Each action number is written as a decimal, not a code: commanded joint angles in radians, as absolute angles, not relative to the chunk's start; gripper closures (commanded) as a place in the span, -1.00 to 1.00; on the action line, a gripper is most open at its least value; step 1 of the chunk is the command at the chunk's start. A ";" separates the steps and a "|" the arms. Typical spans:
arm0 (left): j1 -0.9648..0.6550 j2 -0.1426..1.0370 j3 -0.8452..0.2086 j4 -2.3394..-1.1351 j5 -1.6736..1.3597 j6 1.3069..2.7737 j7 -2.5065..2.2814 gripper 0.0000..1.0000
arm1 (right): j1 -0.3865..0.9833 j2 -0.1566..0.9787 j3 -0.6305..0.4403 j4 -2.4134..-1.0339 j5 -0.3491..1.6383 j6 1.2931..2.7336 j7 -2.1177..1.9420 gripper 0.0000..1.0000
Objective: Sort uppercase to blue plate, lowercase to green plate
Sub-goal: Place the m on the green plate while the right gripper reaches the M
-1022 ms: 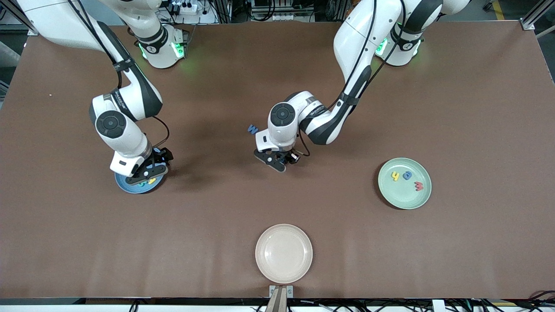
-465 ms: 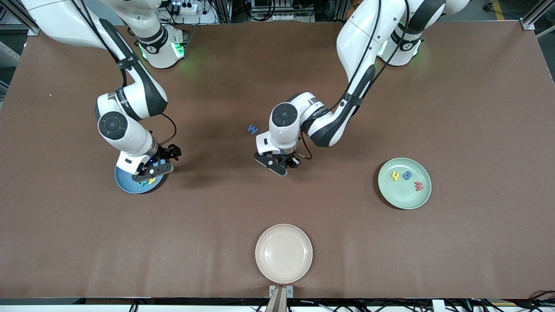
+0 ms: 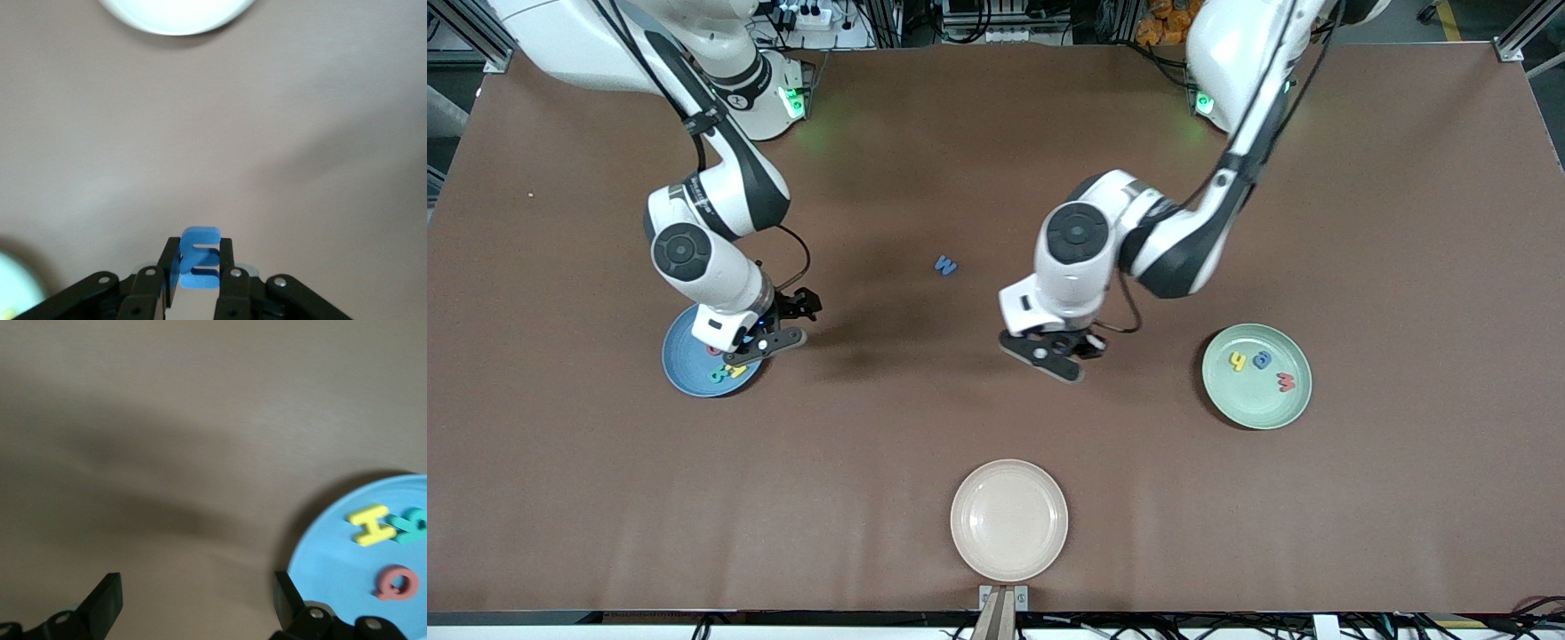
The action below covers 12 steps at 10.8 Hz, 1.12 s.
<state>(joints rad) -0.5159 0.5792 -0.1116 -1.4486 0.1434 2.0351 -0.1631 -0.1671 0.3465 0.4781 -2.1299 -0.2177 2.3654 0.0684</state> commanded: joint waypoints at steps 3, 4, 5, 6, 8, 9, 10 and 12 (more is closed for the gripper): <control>-0.272 0.517 -0.144 -1.537 0.166 1.870 -0.034 1.00 | -0.013 0.340 0.479 -2.112 -0.198 2.368 0.090 -1.00; -0.221 0.529 -0.143 -1.558 0.166 1.879 -0.011 1.00 | 0.018 0.351 0.479 -2.105 -0.199 2.373 0.106 -1.00; -0.187 0.554 -0.143 -1.560 0.166 1.882 -0.008 1.00 | 0.053 0.374 0.477 -2.092 -0.198 2.385 0.124 -1.00; -0.154 0.581 -0.141 -1.556 0.167 1.896 -0.008 1.00 | 0.080 0.386 0.477 -2.086 -0.199 2.393 0.161 -1.00; -0.140 0.624 -0.132 -1.555 0.169 1.937 -0.008 1.00 | 0.136 0.417 0.477 -2.074 -0.204 2.413 0.204 -1.00; -0.132 0.643 -0.112 -1.555 0.192 1.971 -0.008 0.81 | 0.159 0.440 0.477 -2.069 -0.207 2.446 0.212 -1.00; -0.123 0.650 -0.110 -1.552 0.224 1.982 -0.008 0.36 | 0.175 0.460 0.477 -2.069 -0.209 2.466 0.215 -1.00; -0.123 0.646 -0.109 -1.546 0.241 1.980 -0.011 -0.47 | 0.218 0.485 0.476 -2.069 -0.212 2.470 0.215 -1.00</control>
<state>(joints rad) -0.1225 0.6556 -0.1089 -1.5568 0.2120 1.9809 -0.0055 0.1850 0.4527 0.4802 -2.0934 -0.2141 2.4663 0.2033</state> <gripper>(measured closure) 0.656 0.000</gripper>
